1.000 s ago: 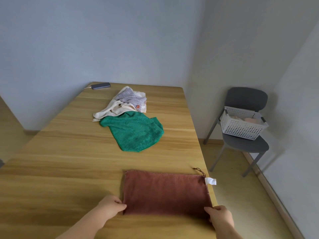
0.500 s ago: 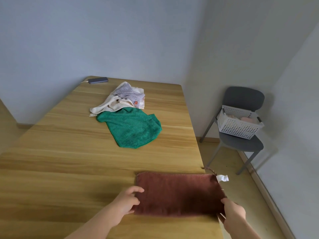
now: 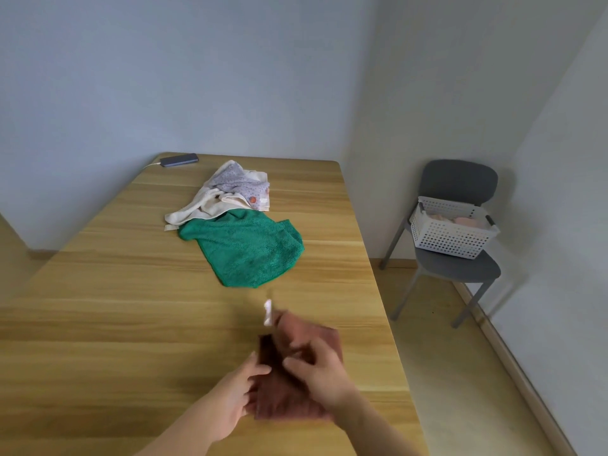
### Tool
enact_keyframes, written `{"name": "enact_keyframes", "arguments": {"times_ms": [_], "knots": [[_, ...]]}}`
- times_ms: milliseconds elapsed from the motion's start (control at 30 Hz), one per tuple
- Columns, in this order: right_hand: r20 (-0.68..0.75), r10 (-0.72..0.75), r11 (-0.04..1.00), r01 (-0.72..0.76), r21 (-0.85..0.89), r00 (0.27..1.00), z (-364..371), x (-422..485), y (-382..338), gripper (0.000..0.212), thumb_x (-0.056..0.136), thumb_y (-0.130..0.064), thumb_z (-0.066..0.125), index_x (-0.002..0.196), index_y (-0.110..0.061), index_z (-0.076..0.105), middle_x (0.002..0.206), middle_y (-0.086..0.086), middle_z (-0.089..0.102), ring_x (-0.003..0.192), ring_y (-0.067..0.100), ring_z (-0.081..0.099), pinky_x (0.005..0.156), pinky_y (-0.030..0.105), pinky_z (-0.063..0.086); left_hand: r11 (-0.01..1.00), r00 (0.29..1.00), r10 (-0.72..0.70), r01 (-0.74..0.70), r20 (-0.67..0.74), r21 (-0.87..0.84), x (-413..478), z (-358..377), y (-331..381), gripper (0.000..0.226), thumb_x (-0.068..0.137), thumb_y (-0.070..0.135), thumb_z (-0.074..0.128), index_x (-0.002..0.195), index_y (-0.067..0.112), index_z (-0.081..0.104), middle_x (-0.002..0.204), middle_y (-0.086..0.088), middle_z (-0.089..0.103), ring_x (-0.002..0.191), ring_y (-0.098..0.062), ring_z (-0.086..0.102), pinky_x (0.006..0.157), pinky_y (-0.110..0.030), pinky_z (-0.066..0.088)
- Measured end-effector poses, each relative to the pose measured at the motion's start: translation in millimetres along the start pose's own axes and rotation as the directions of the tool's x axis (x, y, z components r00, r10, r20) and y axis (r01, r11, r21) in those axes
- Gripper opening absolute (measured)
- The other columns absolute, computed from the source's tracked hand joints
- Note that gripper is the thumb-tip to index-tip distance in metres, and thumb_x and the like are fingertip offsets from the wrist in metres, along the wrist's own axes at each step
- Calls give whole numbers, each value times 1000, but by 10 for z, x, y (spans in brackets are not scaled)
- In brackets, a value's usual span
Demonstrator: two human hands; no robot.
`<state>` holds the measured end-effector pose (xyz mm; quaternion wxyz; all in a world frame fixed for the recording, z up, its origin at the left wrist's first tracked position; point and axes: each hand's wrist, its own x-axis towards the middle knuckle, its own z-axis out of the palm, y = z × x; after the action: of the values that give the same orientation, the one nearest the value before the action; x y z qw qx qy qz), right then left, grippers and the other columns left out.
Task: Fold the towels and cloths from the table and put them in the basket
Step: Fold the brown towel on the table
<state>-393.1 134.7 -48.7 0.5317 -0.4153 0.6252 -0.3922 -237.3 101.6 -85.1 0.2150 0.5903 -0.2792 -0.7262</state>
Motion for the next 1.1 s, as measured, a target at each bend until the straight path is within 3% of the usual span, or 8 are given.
{"name": "enact_keyframes", "arguments": {"times_ms": [100,333,500,633,733,800,967,1100], "knots": [[185,111,992,-97,-80,977,83,-77,72,18,85,-14,66,95,-26,57,95,-5,60,76,8,58,69,22,52,1000,999,-31,31,-32,-3,66,-24,-23,48,95,55,34,119,20,55,124,-3,57,114,-22,53,95,-35,43],[-180,68,905,-137,-403,981,-242,-58,279,21,86,-19,55,75,-35,50,79,-14,55,75,8,52,60,18,39,996,985,32,-18,-171,83,64,61,-29,16,97,18,49,108,14,60,102,-7,66,91,-24,59,76,-29,42],[-214,105,847,-200,-492,971,-396,-108,471,15,81,-19,58,83,-32,51,103,-3,50,96,15,54,75,19,41,990,989,41,-21,-143,138,15,131,18,7,92,17,58,92,15,64,89,-4,68,81,-17,62,66,-24,46],[-185,135,814,-216,-539,973,-421,-146,516,27,74,-30,67,95,-33,50,111,-5,41,106,16,47,93,23,41,948,982,63,-4,-178,317,0,137,42,13,92,31,57,88,20,63,101,0,65,102,-20,59,83,-28,47],[-72,157,776,-168,-608,985,-431,-195,497,41,67,-38,74,98,-40,47,111,-11,30,109,13,35,90,22,33,940,980,55,13,-192,341,29,120,31,10,90,27,60,86,18,63,104,-1,65,104,-20,59,87,-29,47],[-39,133,767,-127,-629,990,-450,-214,504,35,70,-29,73,85,-43,44,113,-11,30,107,13,36,90,20,33,951,980,49,13,-191,310,29,107,21,9,88,23,63,87,15,65,105,-5,67,103,-22,61,91,-32,49],[-168,64,824,-147,-547,984,-497,-202,539,30,79,-6,57,69,-32,46,98,-5,42,77,1,44,65,3,34,978,973,68,-22,-219,208,20,90,18,5,85,11,66,81,9,66,92,-8,68,90,-24,62,80,-31,48],[-198,73,813,-173,-556,978,-526,-207,557,29,84,-9,53,70,-32,42,94,-3,49,72,0,44,57,6,33,985,969,61,-20,-238,170,50,31,26,7,84,10,68,79,9,64,92,-8,65,95,-24,59,93,-35,46]]}}
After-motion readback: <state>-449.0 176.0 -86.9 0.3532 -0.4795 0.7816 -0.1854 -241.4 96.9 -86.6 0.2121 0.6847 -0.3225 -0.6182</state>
